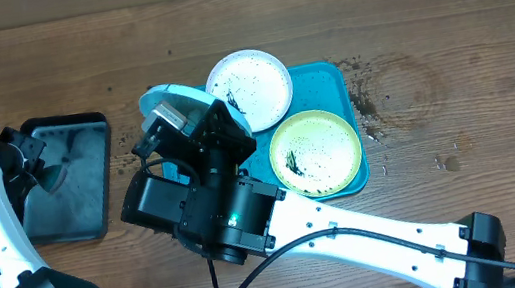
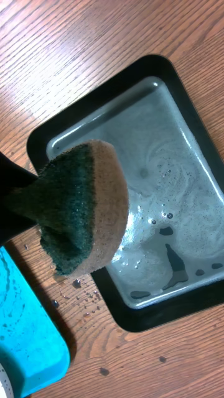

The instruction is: Clean dirty plates on tray and stack at the side

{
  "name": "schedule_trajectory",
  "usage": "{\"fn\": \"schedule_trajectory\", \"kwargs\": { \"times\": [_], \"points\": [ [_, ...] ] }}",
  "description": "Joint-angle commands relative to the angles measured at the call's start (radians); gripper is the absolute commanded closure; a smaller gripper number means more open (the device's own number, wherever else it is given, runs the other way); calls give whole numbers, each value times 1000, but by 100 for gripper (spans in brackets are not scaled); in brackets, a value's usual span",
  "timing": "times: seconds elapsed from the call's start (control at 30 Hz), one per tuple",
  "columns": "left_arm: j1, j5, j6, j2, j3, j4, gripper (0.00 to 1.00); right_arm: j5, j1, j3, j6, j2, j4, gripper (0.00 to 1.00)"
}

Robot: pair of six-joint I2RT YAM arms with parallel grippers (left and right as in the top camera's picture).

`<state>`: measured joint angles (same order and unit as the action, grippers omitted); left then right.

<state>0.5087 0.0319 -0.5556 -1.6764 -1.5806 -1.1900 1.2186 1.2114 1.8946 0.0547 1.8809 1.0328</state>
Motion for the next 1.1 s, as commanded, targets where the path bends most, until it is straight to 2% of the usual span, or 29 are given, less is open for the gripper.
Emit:
{"fn": "schedule_trajectory", "kwargs": {
  "times": [0.0, 0.07, 0.17, 0.27, 0.33, 0.4, 0.57, 0.7, 0.83, 1.07],
  "points": [
    [2, -19, -5, -3, 2, -3, 96, 37, 0, 32, 24, -28, -6, 96],
    [2, -26, -5, -3, 2, -3, 96, 34, 0, 31, 19, -28, -7, 96],
    [2, -26, -5, -3, 2, -3, 96, -73, -10, 31, -8, -28, -4, 96],
    [2, -26, 2, -3, 2, -4, 96, -353, -58, 23, -106, -27, 13, 96],
    [2, -26, 2, -3, 2, -4, 96, -574, -107, -7, -111, -27, 6, 96],
    [2, -33, 2, -3, 2, -5, 96, -684, -161, -47, -111, -23, 17, 96],
    [2, -61, 16, -3, 2, -6, 96, -610, -238, -72, -125, -27, 98, 96],
    [2, -58, 26, -3, 2, -3, 96, -510, -242, -8, -267, -77, 119, 96],
    [2, -58, 26, -3, 2, -2, 96, -605, -245, -2, -256, -132, 49, 96],
    [2, -59, 26, -3, 2, -2, 96, -772, -331, -108, -293, -65, 74, 96]
  ]
}}
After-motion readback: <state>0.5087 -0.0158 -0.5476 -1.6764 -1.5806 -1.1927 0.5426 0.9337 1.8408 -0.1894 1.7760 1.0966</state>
